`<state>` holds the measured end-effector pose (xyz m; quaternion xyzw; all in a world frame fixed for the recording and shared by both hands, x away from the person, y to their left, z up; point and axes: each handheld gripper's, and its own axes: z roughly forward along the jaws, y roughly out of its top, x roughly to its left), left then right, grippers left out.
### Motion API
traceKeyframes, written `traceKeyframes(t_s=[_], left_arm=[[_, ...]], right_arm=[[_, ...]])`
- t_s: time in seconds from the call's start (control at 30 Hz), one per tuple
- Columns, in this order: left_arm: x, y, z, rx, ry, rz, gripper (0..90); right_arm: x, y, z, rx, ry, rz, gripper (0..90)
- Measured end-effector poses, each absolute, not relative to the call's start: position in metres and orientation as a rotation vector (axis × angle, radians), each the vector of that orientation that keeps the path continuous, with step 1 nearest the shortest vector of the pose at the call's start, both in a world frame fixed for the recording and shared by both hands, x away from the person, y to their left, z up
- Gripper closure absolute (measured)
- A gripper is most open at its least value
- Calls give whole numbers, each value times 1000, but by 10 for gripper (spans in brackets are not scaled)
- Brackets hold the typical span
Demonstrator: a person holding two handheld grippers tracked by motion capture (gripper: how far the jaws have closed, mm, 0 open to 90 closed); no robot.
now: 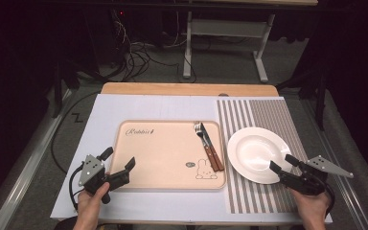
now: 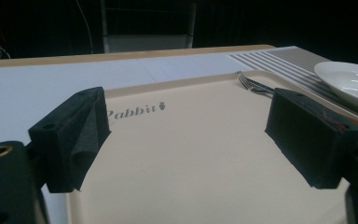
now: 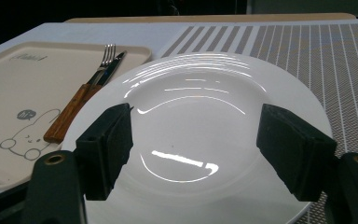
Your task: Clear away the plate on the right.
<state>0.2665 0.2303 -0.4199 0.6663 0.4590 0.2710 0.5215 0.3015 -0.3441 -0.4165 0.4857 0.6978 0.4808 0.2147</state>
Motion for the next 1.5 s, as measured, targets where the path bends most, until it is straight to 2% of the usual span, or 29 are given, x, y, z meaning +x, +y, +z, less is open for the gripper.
traceKeyframes(t_s=[1.5], left_arm=[[268,227,-421,1627,1099,677,141]], right_arm=[[352,-377,-424,1663,1893,1276,366]])
